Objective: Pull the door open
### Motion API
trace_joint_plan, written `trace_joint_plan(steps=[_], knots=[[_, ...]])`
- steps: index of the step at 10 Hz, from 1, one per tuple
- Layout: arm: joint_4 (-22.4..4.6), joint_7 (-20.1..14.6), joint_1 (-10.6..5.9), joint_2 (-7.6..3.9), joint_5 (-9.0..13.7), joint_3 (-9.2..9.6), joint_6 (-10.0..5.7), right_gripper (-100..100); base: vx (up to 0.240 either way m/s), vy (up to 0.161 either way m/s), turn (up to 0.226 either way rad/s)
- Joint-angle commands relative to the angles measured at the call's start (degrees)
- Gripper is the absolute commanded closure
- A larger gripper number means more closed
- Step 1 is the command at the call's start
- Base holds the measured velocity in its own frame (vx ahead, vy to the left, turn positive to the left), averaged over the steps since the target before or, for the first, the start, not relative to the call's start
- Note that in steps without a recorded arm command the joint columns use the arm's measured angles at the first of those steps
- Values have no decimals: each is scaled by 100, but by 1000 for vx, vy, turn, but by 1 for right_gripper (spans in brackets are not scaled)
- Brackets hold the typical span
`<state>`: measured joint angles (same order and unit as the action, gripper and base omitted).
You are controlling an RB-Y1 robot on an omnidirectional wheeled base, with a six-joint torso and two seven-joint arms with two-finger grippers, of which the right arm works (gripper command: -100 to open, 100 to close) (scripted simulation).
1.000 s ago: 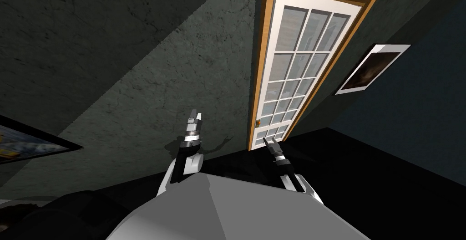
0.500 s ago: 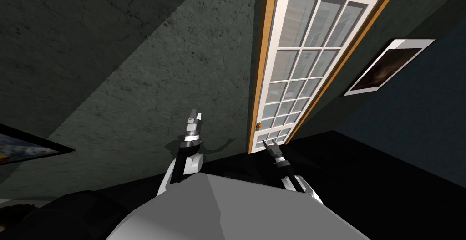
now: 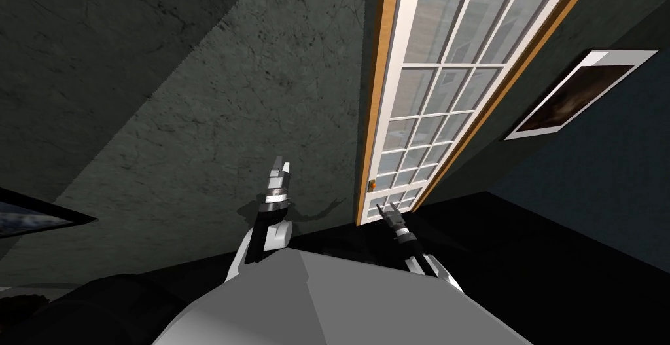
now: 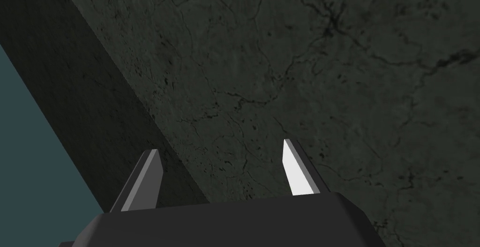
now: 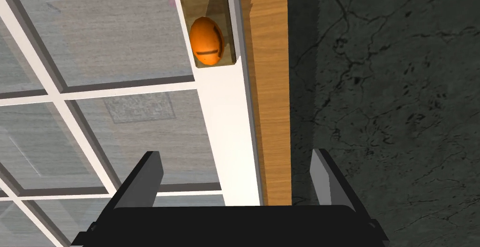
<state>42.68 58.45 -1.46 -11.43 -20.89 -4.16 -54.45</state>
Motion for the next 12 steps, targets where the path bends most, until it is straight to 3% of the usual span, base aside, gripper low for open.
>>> trace_joint_plan(steps=[1,8,12], knots=[[-218,170,-64,-17,-45,-5,-72,-100,101,-45,35],[-718,518,-239,-41,-137,-20,-217,-100,70,-33,19],[-966,452,-101,-302,-20,-152,-563,-100,161,119,95]])
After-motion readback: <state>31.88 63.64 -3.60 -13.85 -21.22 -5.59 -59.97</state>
